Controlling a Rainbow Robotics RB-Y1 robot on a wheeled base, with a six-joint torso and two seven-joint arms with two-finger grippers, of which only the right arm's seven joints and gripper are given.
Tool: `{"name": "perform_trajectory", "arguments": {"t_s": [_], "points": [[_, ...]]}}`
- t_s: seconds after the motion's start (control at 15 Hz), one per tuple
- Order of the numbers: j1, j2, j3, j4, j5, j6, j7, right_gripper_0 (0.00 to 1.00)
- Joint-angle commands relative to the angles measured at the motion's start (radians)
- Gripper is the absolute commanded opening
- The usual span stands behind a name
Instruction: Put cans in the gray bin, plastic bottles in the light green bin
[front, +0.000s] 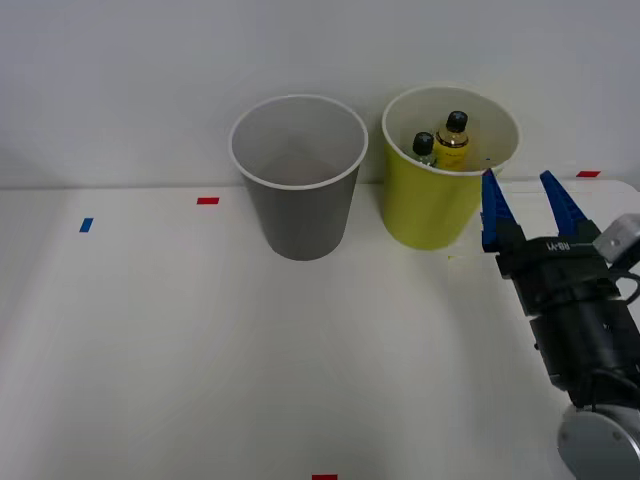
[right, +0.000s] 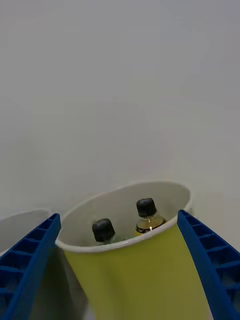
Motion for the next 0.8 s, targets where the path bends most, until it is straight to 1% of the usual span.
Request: {"name": "perform_trajectory", "arguments": {"t_s": [0.07,0.2,0.27,0.33,0.47,0.53,0.6,0.67,0.73,0.8], "points": [[0.128,0.008,0.001,-0.021,0.119,-0.029,0.000,0.80],[0.202,0.025,-0.001,-0.021,0.192,-0.044,-0.003,0.80],[0.229,0.045,-0.001,-0.021,0.228,-0.049,0.000,0.79],[0.263,0.086,-0.008,-0.021,0.271,-0.049,0.002,0.80],[0.318,0.169,-0.028,-0.021,0.401,-0.048,-0.006,0.80],[0.343,0.194,-0.033,-0.021,0.444,-0.044,-0.012,0.80],[0.363,0.194,-0.036,-0.021,0.473,-0.044,-0.020,0.80],[0.371,0.169,-0.042,-0.021,0.491,-0.044,-0.026,0.80],[0.375,0.138,-0.045,-0.021,0.491,-0.044,-0.031,0.80],[0.381,0.088,-0.044,-0.021,0.485,-0.044,-0.041,0.80]]}}
